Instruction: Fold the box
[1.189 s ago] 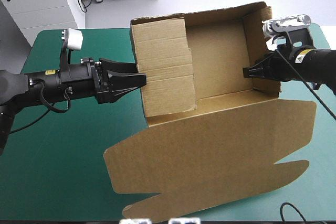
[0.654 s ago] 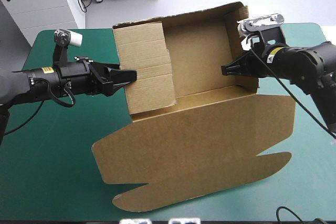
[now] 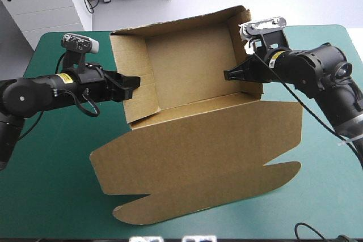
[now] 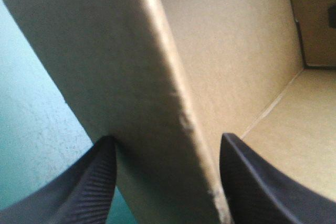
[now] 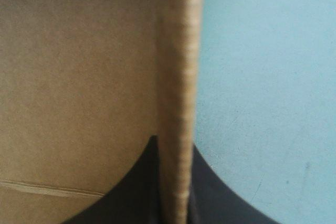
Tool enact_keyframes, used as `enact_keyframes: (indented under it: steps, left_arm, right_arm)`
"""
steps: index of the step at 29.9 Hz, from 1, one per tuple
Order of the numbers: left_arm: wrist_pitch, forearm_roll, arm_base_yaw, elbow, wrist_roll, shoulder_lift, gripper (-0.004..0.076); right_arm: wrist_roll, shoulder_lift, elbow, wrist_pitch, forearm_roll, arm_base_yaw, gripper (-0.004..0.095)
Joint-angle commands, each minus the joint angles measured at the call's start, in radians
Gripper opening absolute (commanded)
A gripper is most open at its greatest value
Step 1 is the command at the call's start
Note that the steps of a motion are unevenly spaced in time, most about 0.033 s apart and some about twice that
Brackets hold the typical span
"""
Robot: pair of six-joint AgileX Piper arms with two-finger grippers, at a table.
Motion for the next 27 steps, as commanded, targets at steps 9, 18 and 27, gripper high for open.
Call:
enact_keyframes:
  steps: [9, 18, 27]
  left_arm:
    - [-0.058, 0.516, -0.213, -0.072, -0.331, 0.058, 0.0406]
    - [-0.072, 0.595, -0.238, -0.073, -0.46, 0.069, 0.0272]
    - [-0.101, 0.566, -0.238, -0.073, -0.451, 0.088, -0.0004]
  right_arm:
    - [0.032, -0.035, -0.037, -0.081, 0.036, 0.003, -0.0012]
    - [0.032, -0.026, -0.037, -0.068, 0.032, 0.003, -0.0012]
    - [0.007, 0.054, -0.035, -0.024, 0.025, 0.003, -0.0012]
